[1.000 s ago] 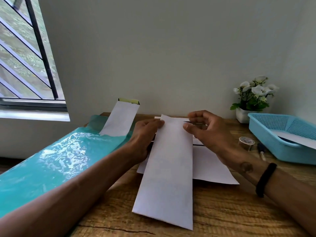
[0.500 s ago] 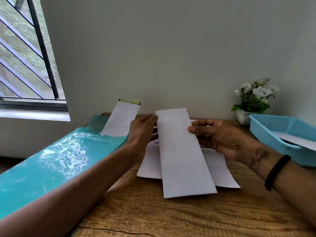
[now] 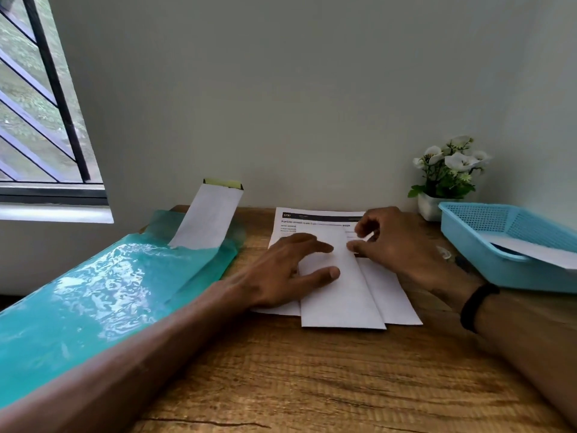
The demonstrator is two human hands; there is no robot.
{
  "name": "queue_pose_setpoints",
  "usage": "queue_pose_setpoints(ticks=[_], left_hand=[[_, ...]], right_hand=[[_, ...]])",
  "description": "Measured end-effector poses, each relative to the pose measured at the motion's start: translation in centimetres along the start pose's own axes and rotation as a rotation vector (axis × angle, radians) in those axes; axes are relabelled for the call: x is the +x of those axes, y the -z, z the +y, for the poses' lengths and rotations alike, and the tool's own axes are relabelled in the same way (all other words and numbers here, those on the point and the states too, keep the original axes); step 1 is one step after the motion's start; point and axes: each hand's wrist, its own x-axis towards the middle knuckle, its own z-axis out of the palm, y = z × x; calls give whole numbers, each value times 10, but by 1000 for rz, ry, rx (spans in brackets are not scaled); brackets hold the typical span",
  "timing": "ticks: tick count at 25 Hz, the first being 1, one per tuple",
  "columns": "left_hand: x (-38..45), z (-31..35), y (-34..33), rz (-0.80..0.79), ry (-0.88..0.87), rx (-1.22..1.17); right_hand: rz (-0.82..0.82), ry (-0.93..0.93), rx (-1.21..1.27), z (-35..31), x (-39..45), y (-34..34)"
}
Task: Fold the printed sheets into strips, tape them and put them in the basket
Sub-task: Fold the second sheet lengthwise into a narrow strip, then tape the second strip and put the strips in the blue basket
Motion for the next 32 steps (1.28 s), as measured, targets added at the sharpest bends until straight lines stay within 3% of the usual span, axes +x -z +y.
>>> queue_pose_setpoints(ticks=[3, 8, 12, 18, 23, 26, 32], left_hand=[[-1, 0, 1, -29, -14, 43], [0, 0, 1, 76, -23, 21], [5, -11, -1, 342, -92, -22], [5, -10, -2, 505, -136, -54], [5, -1, -4, 529, -108, -200], [4, 8, -4, 470, -119, -366], [2, 16, -5, 573, -169, -415]], right_hand=[[52, 91, -180, 9, 16, 40], [-371, -79, -248, 31, 19, 105], [-507, -160, -561, 46, 15, 90], [-327, -35, -402, 41, 10, 77], [66, 280, 165, 0, -21, 46], [149, 354, 299, -19, -34, 25], [193, 403, 291, -18, -37, 15]])
